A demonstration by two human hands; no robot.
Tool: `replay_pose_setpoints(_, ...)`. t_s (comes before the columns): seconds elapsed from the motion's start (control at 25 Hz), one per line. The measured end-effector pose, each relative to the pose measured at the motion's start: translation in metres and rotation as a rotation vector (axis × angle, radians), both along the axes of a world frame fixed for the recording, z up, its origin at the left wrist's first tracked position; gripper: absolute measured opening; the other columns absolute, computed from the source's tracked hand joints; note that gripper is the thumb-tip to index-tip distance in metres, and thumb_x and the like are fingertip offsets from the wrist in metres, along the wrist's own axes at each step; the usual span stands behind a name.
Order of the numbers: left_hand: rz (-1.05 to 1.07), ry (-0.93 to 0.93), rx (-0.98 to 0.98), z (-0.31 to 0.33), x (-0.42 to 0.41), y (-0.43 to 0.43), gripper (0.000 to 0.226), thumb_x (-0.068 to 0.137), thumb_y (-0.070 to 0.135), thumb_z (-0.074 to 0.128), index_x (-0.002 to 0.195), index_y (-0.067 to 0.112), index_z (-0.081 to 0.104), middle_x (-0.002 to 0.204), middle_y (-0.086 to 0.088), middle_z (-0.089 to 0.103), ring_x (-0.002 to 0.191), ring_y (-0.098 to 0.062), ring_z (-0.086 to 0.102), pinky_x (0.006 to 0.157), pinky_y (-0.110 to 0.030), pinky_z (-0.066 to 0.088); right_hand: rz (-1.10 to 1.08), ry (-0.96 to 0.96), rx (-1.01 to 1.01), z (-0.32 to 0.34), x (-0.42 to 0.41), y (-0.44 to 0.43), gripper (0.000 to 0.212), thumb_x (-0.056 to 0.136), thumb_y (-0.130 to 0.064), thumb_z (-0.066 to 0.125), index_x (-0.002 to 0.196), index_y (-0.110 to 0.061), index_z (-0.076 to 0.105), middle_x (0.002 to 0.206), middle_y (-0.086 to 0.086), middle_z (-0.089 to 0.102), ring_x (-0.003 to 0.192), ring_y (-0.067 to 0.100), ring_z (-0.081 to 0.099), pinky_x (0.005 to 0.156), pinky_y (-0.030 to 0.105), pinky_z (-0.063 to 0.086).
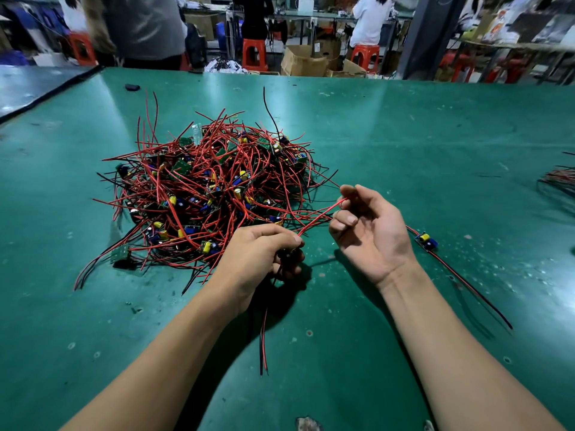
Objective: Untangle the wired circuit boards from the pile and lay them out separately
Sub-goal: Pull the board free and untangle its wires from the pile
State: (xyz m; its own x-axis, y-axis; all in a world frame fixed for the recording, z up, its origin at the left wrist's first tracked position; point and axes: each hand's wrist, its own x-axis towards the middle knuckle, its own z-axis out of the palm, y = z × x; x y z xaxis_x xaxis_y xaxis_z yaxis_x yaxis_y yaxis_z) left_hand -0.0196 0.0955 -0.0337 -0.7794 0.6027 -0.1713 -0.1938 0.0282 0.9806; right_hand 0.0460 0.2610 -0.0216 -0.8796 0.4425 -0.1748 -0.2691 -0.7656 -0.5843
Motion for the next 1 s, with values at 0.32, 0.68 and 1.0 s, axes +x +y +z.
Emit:
replay_pose_setpoints(0.32,0.028,-0.045,0.025,0.002,0.002,-0.001,0.022,0.085,-0.001,0.064,0.068,0.008,0.074,0.067,-0.017,0.068,0.051,-0.025,0.063,0.043,-0.023,0.048,-0.084,-0.119,0.271,-0.010,-0.004,-0.001,0.027,0.103,-0.024,0.052,0.096,-0.009,0.074,0.069,-0.004,0.058,0.048,0.007,0.045,0.050,0.020,0.044)
replay_pose_setpoints(0.68,0.054,-0.075,0.053,0.003,0.007,0.000,0.016,0.091,0.005,0.061,0.083,-0.007,0.068,0.064,-0.015,0.067,0.045,-0.020,0.060,0.041,-0.023,0.048,0.266,-0.214,0.765,-0.025,0.002,-0.032,0.032,0.089,-0.036,0.072,0.108,-0.010,0.074,0.060,0.006,0.058,0.044,0.013,0.050,0.041,0.020,0.035)
replay_pose_setpoints(1.0,-0.110,-0.158,0.062,0.011,0.005,-0.004,0.017,0.090,0.010,0.061,0.076,0.007,0.072,0.064,-0.011,0.062,0.051,-0.020,0.057,0.046,-0.023,0.047,0.085,-0.163,0.565,-0.018,-0.003,-0.023,0.024,0.075,-0.036,0.076,0.084,-0.013,0.072,0.050,-0.004,0.048,0.037,0.008,0.033,0.036,0.018,0.024)
